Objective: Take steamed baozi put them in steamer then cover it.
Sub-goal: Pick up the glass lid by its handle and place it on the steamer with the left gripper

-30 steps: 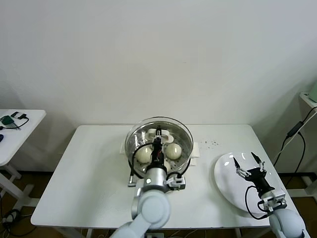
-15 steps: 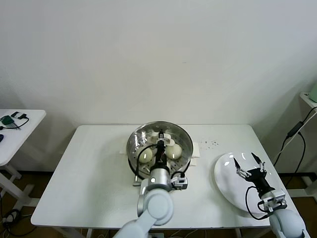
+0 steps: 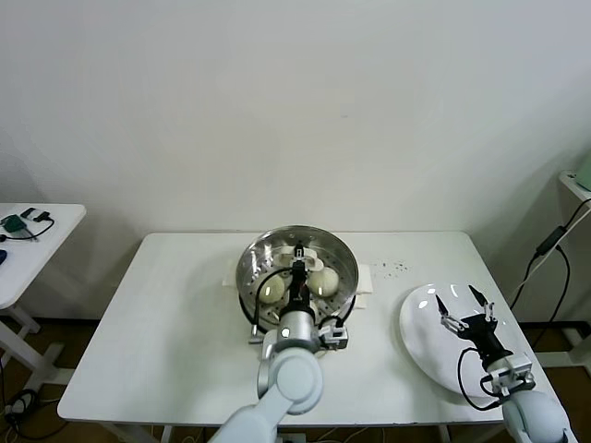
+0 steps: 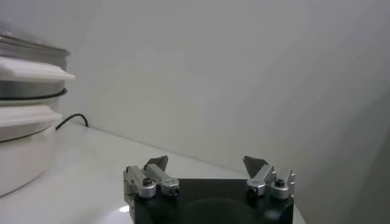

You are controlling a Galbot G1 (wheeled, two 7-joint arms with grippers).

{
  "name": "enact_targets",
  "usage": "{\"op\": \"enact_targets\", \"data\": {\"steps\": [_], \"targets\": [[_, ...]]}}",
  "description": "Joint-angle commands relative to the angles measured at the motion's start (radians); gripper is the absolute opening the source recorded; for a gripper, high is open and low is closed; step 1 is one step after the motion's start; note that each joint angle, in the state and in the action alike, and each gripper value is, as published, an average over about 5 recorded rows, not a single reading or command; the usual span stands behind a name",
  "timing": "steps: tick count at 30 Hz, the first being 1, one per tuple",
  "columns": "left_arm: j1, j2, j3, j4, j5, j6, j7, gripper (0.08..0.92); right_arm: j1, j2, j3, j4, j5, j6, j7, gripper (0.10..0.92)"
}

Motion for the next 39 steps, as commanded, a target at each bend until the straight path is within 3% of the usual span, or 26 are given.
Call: {"op": "enact_targets", "data": {"steps": [1,20,23,39], "targets": [[-0.004,0.0,0.001,0.017,-0.018,0.048,-0.017,0.142,0.0,0.001,0.001,-0.003,-0.002,0.002,-0.002,0.823],[0.012,0.009,-0.006,0.01,-0.043,0.048,-0.04,0.149,-0.001,0.003,0.007,-0.004,-0.007,0.006,-0.013,0.823],[0.018,0.023,-0.007,-0.019,-0.047,0.048,-0.038,0.202,0.001,0.002,0.007,-0.006,-0.007,0.005,-0.014,0.823],[0.118,0.113,-0.01,-0.234,-0.102,0.048,-0.021,0.667,0.004,0.002,0.004,0.006,-0.063,-0.068,0.011,0.823]]}}
